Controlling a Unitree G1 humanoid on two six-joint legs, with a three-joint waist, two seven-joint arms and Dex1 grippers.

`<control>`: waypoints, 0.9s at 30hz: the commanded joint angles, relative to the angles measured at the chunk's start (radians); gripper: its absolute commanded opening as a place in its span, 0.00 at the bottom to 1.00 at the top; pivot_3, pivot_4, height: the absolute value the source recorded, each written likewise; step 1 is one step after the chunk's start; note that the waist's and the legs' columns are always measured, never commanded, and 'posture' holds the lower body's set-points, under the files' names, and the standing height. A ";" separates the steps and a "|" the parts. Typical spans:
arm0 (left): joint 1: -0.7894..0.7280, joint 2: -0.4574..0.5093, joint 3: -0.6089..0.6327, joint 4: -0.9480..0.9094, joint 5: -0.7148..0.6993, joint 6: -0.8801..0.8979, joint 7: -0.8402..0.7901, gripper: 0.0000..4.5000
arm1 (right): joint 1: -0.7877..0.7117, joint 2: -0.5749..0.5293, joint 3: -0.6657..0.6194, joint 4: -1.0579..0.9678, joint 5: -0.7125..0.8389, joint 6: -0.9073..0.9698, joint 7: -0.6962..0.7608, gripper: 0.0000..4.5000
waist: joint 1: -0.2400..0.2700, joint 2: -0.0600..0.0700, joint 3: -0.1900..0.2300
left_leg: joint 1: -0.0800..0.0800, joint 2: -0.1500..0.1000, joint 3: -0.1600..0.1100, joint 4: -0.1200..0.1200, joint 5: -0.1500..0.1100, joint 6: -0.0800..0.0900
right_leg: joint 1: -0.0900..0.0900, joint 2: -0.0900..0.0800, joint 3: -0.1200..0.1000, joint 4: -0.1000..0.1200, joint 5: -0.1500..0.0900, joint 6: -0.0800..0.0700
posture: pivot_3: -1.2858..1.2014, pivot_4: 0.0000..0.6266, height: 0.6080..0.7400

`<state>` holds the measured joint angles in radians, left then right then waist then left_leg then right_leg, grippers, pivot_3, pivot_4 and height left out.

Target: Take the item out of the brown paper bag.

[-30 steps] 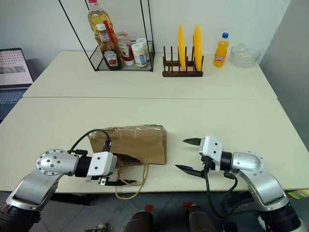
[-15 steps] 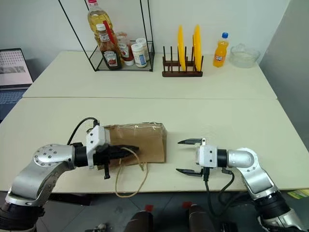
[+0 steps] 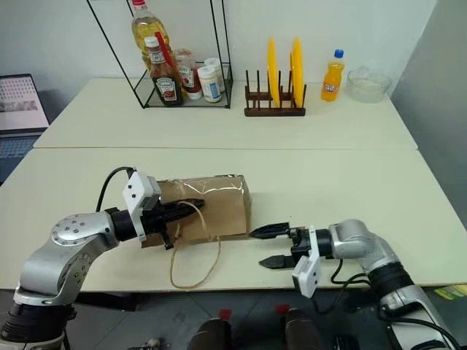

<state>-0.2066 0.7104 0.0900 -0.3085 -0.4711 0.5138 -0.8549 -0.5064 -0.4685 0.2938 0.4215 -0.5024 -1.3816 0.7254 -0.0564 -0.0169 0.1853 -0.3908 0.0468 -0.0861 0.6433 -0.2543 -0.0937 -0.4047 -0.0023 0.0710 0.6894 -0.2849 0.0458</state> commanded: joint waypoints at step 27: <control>-0.006 0.003 0.041 -0.057 -0.052 0.040 0.021 0.00 | -0.308 0.162 0.493 0.175 -0.813 0.399 -1.030 0.96 | -0.034 -0.013 -0.008 | 0.012 0.001 0.001 -0.003 0.000 0.000 | 0.002 0.003 0.003 0.010 -0.003 -0.006 | 0.52 0.24 1.00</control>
<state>-0.2065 0.7087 0.1060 -0.3301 -0.5079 0.5609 -0.8377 -0.8156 -0.3231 0.7446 0.5612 -1.3045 -1.0287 -0.3254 -0.0902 -0.0300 0.1770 -0.3792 0.0477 -0.0856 0.6404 -0.2544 -0.0933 -0.4030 0.0007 0.0745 0.6996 -0.2882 0.0400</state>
